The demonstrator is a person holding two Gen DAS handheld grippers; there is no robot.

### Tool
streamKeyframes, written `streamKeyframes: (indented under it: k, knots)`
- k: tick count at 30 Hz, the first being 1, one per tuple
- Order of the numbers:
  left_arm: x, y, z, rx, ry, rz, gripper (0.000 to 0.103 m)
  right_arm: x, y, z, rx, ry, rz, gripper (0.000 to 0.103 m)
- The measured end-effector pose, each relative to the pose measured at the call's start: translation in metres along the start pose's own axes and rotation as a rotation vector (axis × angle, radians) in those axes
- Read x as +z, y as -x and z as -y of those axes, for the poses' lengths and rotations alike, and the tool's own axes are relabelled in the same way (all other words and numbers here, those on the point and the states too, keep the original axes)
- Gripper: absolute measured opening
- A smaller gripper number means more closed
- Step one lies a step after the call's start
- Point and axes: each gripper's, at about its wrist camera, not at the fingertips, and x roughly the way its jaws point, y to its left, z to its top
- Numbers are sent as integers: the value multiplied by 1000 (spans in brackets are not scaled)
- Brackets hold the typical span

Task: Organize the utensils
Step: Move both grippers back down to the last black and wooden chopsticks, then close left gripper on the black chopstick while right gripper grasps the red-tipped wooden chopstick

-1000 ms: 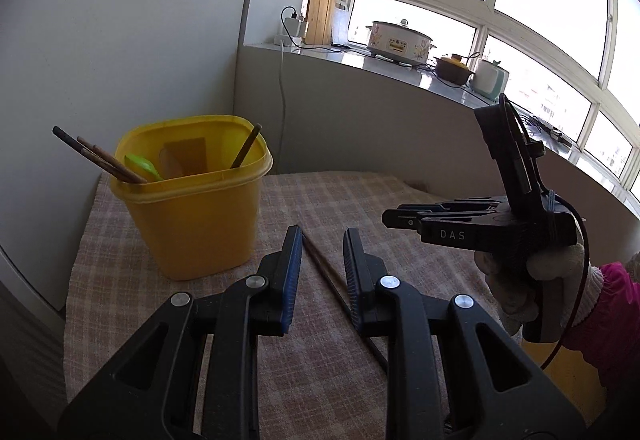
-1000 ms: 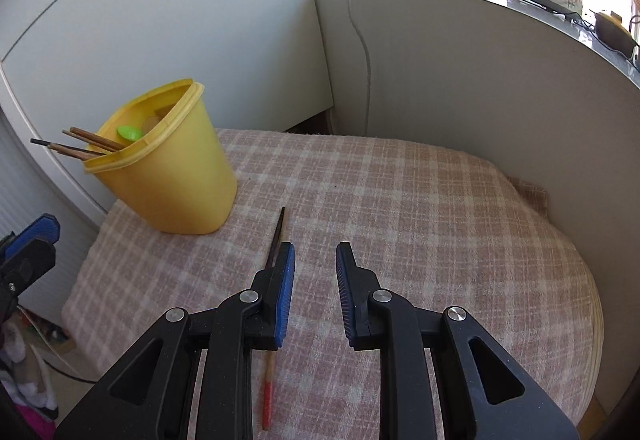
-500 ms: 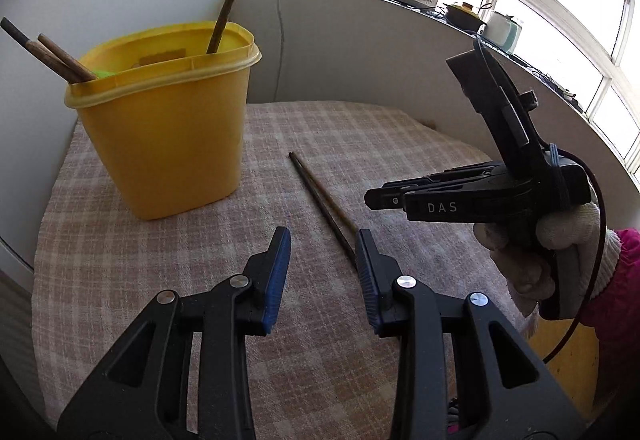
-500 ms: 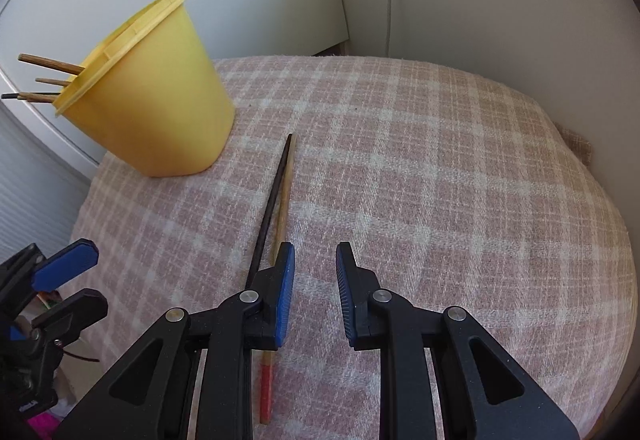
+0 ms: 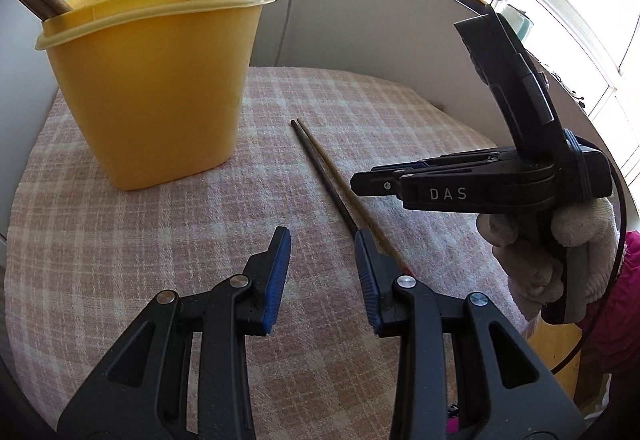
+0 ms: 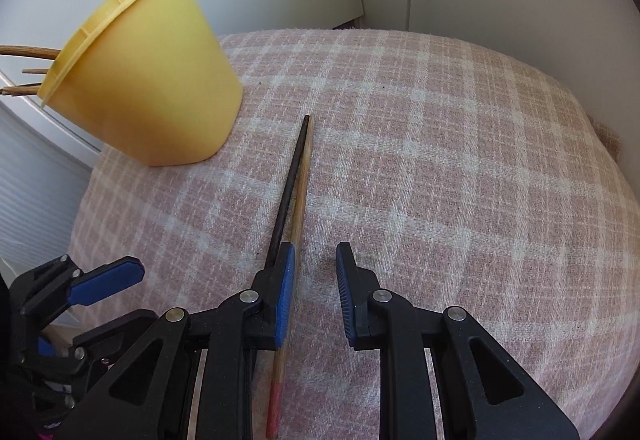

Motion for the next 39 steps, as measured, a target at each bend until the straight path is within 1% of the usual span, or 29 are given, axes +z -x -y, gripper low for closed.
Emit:
streamKeyframes:
  k: [3, 4, 6, 11, 16, 18, 19, 21, 24, 25, 26, 28, 30, 32, 36, 39]
  knots:
    - [1, -2, 0, -1, 0, -5, 33, 0, 2, -2, 30, 14, -2, 19]
    - [1, -4, 0, -2, 0, -8, 33, 1, 1, -4, 22, 24, -7, 18]
    - [2, -9, 1, -8, 1, -20, 33, 1, -5, -6, 4, 37, -21, 10]
    - [7, -25, 9, -24, -13, -58, 33, 1, -11, -1, -9, 10, -41, 7]
    - [16, -47, 22, -30, -33, -104, 33, -3, 4, 19, -32, -31, -31, 5]
    - [21, -58, 29, -11, -57, -130, 33, -4, 7, 30, -68, -53, -38, 3]
    - [24, -63, 31, 9, -69, -135, 33, -5, 6, 36, -62, -68, -45, 3]
    - [29, -73, 35, 29, -85, -152, 33, -7, 9, 50, -16, -106, -46, 3]
    - [33, -88, 33, 49, -74, -194, 32, -7, 20, 59, 34, -120, 0, 3]
    - [34, -91, 33, 57, -75, -188, 32, -7, 21, 59, 51, -117, 3, 3]
    - [36, -93, 35, 66, -83, -195, 30, -5, 22, 59, 66, -111, -2, 3]
    - [38, -95, 36, 99, -105, -193, 13, -2, 20, 50, 91, -83, -2, 3]
    - [38, -96, 33, 87, -104, -192, 12, 1, 15, 38, 95, -61, -10, 6]
    - [37, -94, 30, 83, -91, -193, 9, 5, 9, 29, 96, -57, -19, 8]
    - [33, -85, 19, 62, -63, -193, 5, 12, -2, 30, 94, -67, -54, 10]
    - [30, -76, 13, 48, -43, -188, 3, 15, -13, 33, 68, -78, -89, 10]
